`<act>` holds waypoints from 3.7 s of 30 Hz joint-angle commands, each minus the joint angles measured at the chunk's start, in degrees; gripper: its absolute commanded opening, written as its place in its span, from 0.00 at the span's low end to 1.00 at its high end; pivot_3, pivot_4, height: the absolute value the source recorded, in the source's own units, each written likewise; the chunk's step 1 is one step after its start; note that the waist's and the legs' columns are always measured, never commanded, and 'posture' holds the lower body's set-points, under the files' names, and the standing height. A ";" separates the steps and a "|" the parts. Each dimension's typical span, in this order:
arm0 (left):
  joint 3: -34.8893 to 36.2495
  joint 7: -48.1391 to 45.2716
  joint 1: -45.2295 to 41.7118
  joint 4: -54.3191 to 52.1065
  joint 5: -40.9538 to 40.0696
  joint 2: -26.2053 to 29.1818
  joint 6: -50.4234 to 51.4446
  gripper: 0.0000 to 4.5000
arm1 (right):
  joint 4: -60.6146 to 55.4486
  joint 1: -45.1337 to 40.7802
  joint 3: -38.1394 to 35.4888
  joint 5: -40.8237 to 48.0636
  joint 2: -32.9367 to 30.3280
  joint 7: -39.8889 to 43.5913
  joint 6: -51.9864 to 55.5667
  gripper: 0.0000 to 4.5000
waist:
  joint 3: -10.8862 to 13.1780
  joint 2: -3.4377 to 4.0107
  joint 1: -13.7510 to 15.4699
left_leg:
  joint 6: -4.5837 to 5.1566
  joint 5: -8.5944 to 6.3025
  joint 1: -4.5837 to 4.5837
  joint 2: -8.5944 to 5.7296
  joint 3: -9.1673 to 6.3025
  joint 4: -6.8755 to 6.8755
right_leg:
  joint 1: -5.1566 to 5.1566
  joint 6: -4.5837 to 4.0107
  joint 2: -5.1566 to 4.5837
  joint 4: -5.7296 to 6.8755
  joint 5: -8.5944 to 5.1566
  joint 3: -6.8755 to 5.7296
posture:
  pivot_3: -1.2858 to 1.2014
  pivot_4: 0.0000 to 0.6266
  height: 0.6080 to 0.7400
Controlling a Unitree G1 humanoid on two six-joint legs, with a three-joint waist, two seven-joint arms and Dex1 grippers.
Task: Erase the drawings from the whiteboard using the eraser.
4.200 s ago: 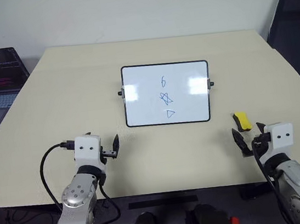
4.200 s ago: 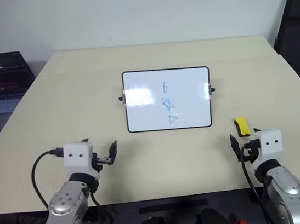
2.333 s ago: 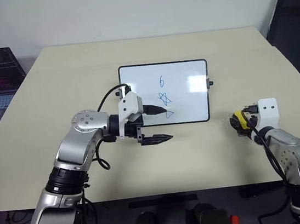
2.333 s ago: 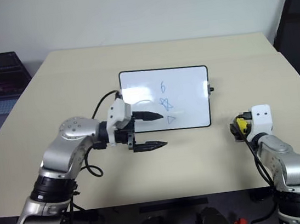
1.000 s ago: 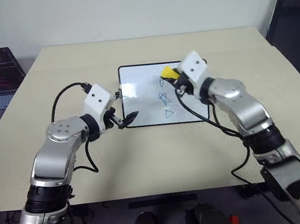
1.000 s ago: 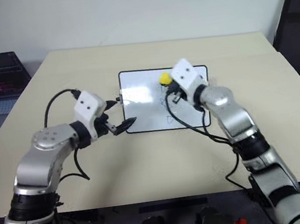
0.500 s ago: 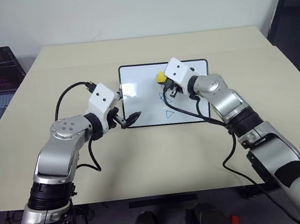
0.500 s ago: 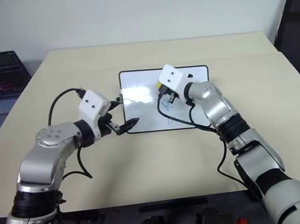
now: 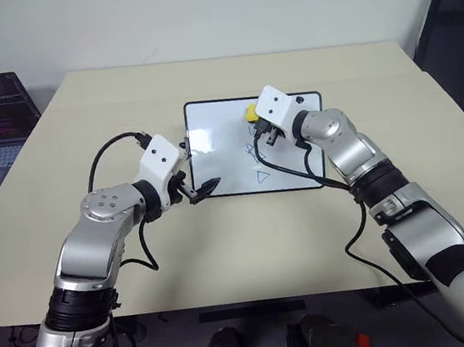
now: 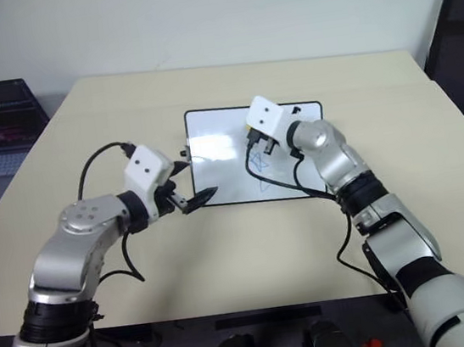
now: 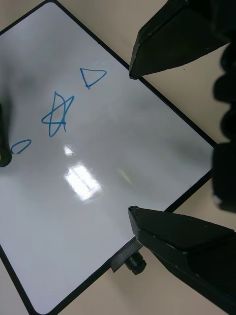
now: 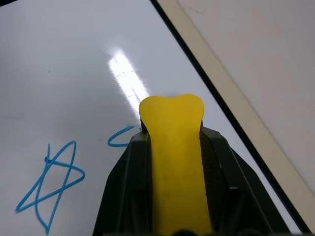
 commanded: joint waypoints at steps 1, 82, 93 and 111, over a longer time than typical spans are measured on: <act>1.17 0.42 0.24 -1.93 -0.19 -0.05 -0.91 1.00 | -3.92 2.31 2.06 -0.82 -1.51 6.20 2.13 0.22 | 0.00 0.00 0.00 | 0.00 0.00 0.00 0.00 -0.01 0.00 | 0.02 0.00 0.00 -0.01 0.00 -0.01 | 0.52 0.24 1.00; 5.07 -8.79 9.46 1.71 -6.61 0.18 -10.78 1.00 | -13.44 5.44 2.07 4.66 0.95 -2.18 8.16 0.22 | 0.00 -0.02 0.28 | 0.01 -0.05 0.02 0.03 0.04 0.05 | 0.02 0.01 0.02 -0.07 0.02 -0.03 | 0.52 0.24 1.00; 5.16 -8.24 10.33 0.85 -6.59 -0.26 -10.63 1.00 | -10.02 6.71 2.94 0.43 -0.51 1.06 6.84 0.22 | 0.00 -0.01 0.31 | 0.01 -0.04 0.05 0.04 -0.03 0.09 | 0.07 0.01 0.00 0.00 0.02 -0.05 | 0.52 0.24 1.00; 4.36 -8.53 9.82 1.71 -6.39 -1.17 -11.10 1.00 | -8.10 5.86 0.60 -2.47 -0.23 -3.62 3.30 0.22 | -0.01 -0.01 0.28 | 0.02 0.00 0.15 0.07 0.00 0.17 | 0.12 -0.01 0.02 0.04 0.11 -0.04 | 0.52 0.24 1.00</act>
